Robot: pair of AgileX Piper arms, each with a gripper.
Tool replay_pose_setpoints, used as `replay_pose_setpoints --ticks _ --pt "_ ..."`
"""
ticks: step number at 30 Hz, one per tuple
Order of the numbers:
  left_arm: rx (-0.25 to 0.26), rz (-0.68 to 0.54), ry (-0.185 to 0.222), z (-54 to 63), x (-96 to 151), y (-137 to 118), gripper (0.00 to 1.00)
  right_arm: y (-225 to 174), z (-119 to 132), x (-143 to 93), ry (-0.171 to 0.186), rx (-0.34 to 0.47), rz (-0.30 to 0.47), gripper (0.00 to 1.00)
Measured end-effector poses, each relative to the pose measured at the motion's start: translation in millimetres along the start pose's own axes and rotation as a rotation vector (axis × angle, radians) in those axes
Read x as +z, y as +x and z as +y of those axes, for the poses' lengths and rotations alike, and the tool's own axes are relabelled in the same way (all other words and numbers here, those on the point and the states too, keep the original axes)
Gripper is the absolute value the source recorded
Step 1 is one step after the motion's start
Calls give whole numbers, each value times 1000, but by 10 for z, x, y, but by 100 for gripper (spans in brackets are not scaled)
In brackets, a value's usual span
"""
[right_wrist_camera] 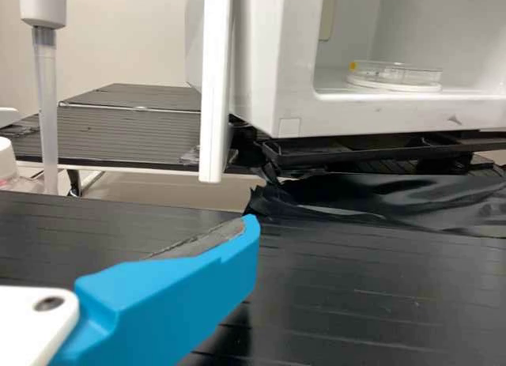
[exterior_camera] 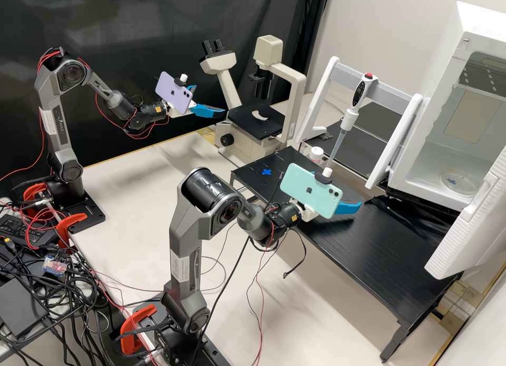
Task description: Move the petri dish to the microscope
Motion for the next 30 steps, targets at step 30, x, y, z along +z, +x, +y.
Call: replay_pose_setpoints --ticks 30 --pt "0 0 0 0 0 0 100 663 1344 587 162 306 -151 100"
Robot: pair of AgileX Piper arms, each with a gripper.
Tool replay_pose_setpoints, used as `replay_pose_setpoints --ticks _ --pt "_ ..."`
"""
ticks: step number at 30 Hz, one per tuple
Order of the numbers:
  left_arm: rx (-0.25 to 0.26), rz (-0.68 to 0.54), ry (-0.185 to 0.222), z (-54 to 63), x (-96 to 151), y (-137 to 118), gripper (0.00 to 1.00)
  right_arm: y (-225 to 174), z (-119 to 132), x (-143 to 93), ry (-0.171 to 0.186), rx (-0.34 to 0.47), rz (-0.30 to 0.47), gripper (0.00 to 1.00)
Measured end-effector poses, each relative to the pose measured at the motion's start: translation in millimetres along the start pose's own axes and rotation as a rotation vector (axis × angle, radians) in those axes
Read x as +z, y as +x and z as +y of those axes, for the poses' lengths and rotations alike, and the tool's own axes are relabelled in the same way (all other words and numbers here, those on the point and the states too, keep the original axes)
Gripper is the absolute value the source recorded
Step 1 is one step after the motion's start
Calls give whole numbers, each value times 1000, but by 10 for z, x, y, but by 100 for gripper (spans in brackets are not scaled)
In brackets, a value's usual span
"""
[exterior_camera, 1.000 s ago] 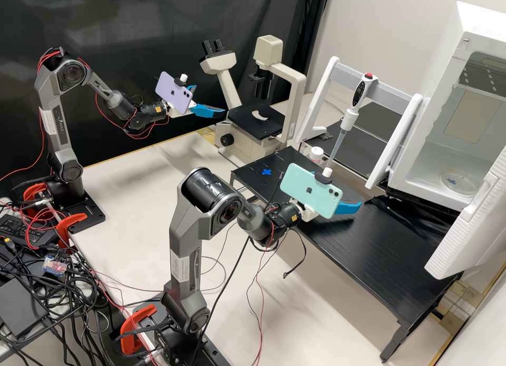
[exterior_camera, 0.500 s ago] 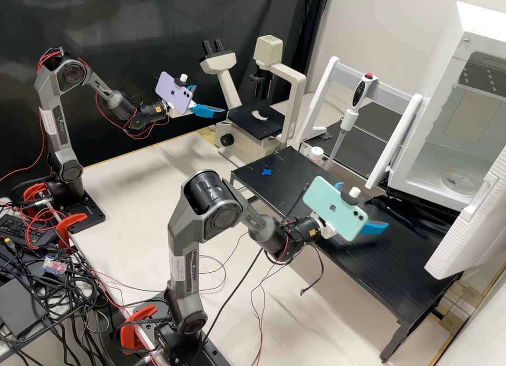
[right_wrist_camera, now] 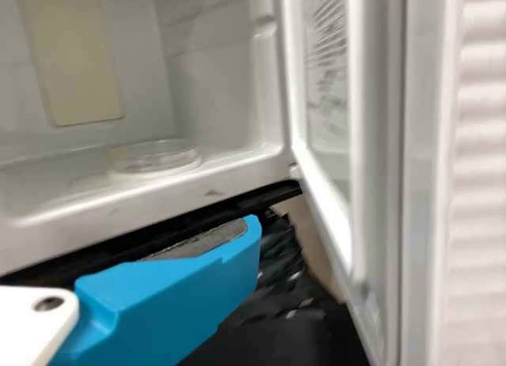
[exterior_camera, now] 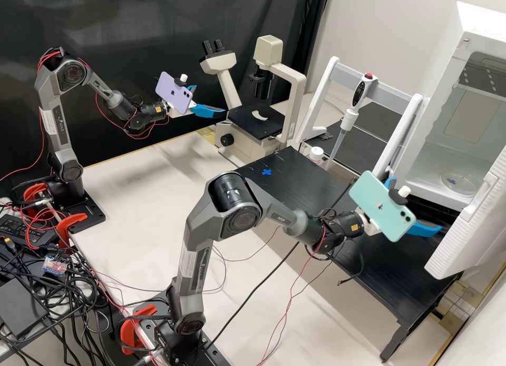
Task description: Move the petri dish to the microscope
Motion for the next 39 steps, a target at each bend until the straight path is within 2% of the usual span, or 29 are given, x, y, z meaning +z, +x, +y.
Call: replay_pose_setpoints --ticks 4,10,14,20,25,30,39 --pt "0 0 0 0 0 0 100 248 84 -72 27 20 -21 100" --pt "0 0 0 0 0 0 100 615 76 -221 21 2 -15 100" --pt "0 0 0 0 0 0 100 857 2 -380 -8 -18 5 100" --pt "0 0 0 0 0 0 100 1179 -240 -517 -109 -84 4 100" --pt "0 0 0 0 0 0 100 1397 -393 -513 -123 -138 -25 100" --pt "0 0 0 0 0 0 100 1526 -477 -459 -162 -150 -37 100" --pt "0 0 0 0 0 0 100 1674 -481 -408 -160 -132 -38 100"
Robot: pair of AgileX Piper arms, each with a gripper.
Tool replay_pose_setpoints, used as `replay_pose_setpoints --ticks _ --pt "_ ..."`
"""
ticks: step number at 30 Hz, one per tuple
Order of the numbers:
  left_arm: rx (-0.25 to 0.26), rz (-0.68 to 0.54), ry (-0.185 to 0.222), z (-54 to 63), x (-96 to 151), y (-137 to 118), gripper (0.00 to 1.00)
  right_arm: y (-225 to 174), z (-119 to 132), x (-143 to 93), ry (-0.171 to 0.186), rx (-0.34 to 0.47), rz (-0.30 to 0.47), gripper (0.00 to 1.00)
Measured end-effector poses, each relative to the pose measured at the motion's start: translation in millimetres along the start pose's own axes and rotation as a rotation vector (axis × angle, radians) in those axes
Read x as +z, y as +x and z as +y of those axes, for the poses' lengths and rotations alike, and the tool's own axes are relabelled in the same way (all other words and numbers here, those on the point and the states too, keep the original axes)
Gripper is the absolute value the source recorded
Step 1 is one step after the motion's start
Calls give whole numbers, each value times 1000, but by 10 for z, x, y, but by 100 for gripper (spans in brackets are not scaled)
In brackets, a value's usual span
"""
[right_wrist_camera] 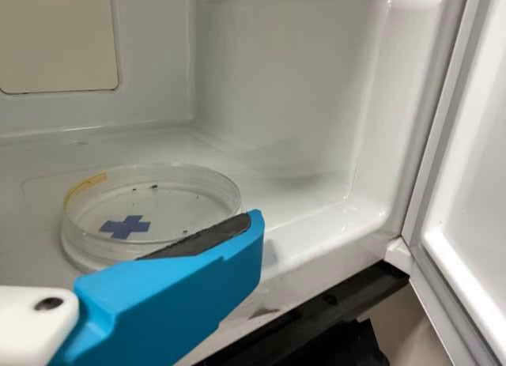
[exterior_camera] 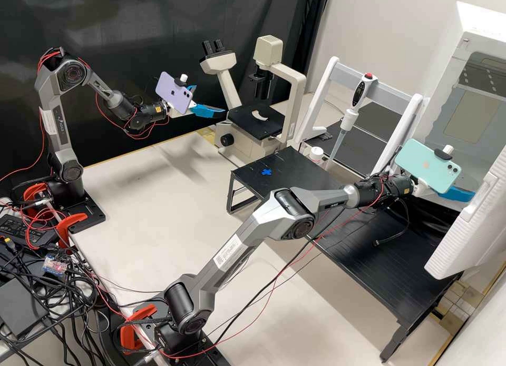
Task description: Move the petri dish to the microscope
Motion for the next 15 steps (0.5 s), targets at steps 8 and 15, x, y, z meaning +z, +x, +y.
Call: replay_pose_setpoints --ticks 8,15 --pt "0 0 0 0 0 0 100 60 42 167 7 10 -27 100" --pt "0 0 0 0 0 0 100 84 74 253 17 19 -39 0"
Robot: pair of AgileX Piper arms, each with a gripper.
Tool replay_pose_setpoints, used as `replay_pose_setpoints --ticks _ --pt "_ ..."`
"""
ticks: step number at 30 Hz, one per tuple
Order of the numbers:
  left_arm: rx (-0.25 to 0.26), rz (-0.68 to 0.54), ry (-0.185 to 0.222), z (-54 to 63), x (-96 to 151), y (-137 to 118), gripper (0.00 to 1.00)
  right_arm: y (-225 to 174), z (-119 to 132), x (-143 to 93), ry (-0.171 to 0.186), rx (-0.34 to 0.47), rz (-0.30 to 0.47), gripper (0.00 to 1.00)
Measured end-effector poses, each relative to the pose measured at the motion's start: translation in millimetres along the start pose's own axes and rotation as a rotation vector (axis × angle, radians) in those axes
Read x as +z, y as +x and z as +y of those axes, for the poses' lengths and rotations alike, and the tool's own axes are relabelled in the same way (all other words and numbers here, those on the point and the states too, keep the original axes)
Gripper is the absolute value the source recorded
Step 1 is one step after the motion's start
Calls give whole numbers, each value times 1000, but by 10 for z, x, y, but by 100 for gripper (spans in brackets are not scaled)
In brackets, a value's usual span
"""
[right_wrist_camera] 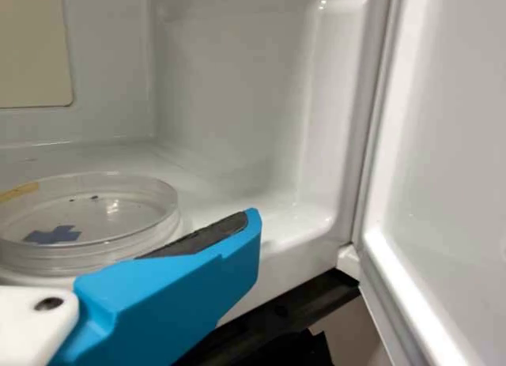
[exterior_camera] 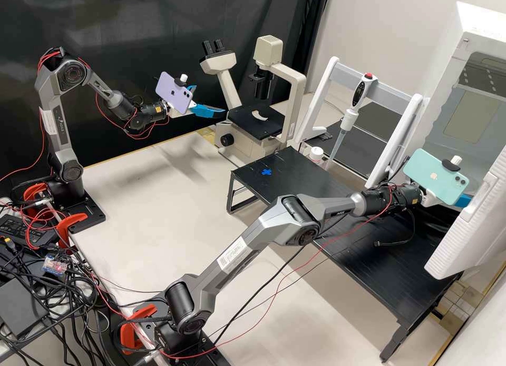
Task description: Move the petri dish to the microscope
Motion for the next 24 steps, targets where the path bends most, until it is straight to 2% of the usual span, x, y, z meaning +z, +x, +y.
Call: replay_pose_setpoints --ticks 5,15,24 --pt "0 0 0 0 0 0 100 1 26 27 5 5 -6 0" --pt "0 0 0 0 0 0 100 24 13 117 74 12 -51 0" --pt "0 0 0 0 0 0 100 19 38 149 81 -1 -83 0"
